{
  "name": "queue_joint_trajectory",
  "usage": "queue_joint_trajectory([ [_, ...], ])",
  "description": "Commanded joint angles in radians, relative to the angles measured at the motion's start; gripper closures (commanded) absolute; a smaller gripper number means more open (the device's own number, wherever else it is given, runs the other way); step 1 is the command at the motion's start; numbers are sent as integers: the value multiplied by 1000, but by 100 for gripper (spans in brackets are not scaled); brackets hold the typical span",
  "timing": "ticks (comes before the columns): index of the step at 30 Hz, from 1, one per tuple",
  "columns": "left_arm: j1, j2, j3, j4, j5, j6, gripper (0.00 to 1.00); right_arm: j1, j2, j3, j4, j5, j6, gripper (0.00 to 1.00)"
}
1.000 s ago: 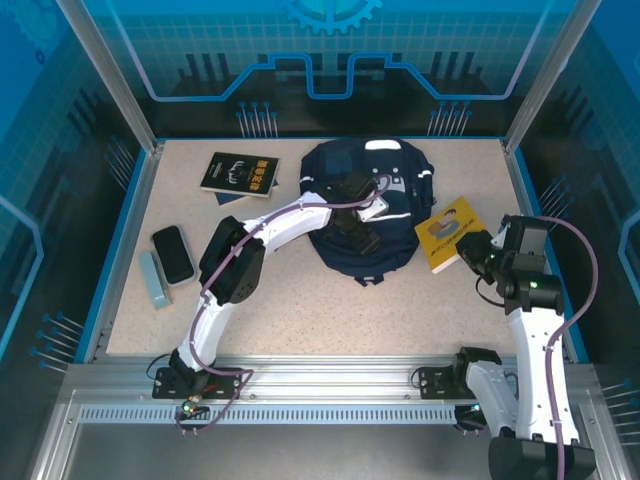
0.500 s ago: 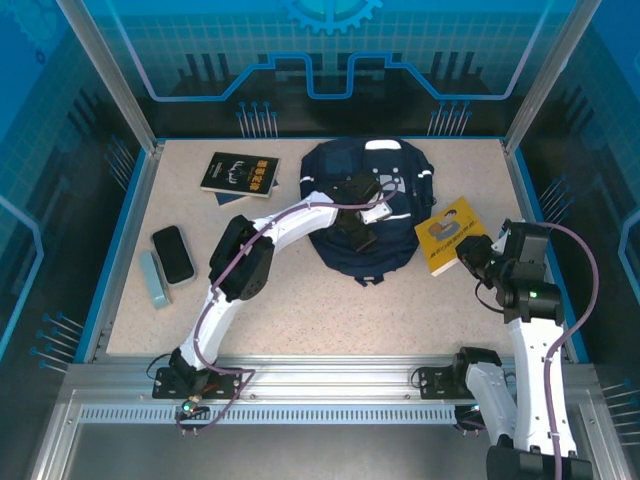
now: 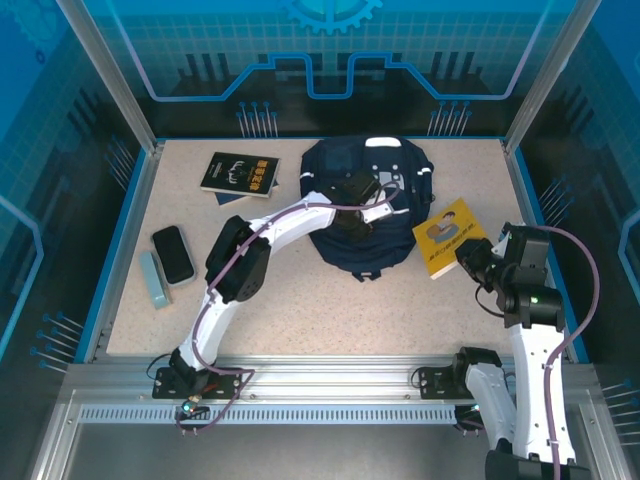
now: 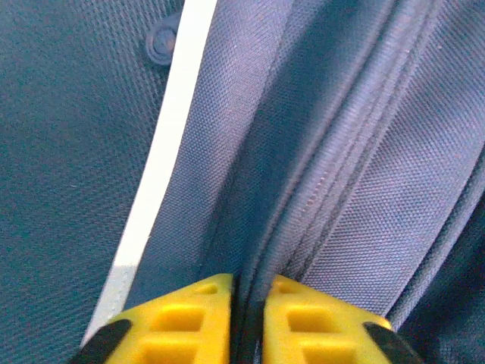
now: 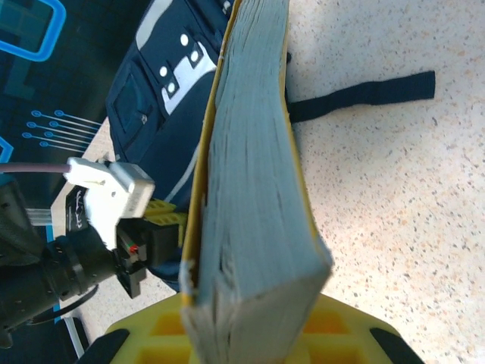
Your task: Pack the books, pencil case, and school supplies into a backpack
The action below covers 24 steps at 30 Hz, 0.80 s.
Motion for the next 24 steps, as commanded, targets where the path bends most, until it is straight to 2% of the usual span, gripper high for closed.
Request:
queue_joint_trajectory([
  [1, 2, -141, -33, 161, -39, -43, 89, 8, -29, 84, -24, -26, -47, 97],
  [7, 0, -240, -73, 345, -183, -161, 96, 7, -34, 159, -128, -43, -97, 98],
  [15, -2, -232, 43, 383, -289, -258, 97, 7, -60, 139, -66, -160, -52, 98],
  [18, -4, -223, 82, 406, -397, -277, 99, 9, -54, 98, -8, -226, -2, 97],
  [20, -4, -229, 97, 413, -408, -285, 100, 17, -43, 62, 55, -274, 44, 97],
  [24, -20, -268, 83, 440, -358, -289, 99, 55, -27, -14, 183, -300, 126, 97],
])
